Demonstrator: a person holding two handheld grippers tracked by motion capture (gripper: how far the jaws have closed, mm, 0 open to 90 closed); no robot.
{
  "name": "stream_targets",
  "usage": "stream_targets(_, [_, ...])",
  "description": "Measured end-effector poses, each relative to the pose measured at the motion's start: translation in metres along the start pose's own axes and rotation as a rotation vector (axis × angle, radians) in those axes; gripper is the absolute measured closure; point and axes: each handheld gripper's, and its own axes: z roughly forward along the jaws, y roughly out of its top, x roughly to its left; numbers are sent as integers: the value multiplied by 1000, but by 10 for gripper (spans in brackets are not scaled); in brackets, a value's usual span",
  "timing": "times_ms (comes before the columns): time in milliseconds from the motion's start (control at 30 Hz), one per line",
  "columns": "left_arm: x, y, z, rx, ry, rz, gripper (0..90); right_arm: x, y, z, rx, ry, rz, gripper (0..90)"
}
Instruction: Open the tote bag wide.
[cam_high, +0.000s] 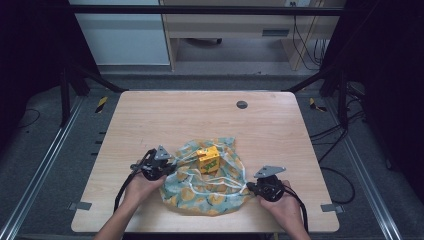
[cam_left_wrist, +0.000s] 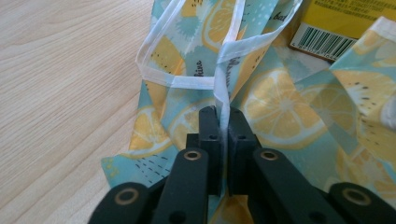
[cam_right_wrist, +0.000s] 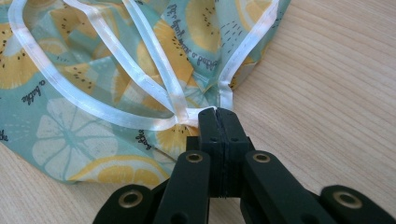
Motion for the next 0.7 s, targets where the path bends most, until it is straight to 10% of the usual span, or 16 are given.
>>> stream_targets(300, [-4,3,-49,-191,81,-24,388,-3,15,-31,-242,-119,34,370])
stream_targets(533, [16,-2,-84,-276,140,-79,231,-19,29,-64,-396,-242,89,172])
stream_targets(700, [33,-14,-99,-292,160,-132,166,-39,29,-70,-396,-291,145,86])
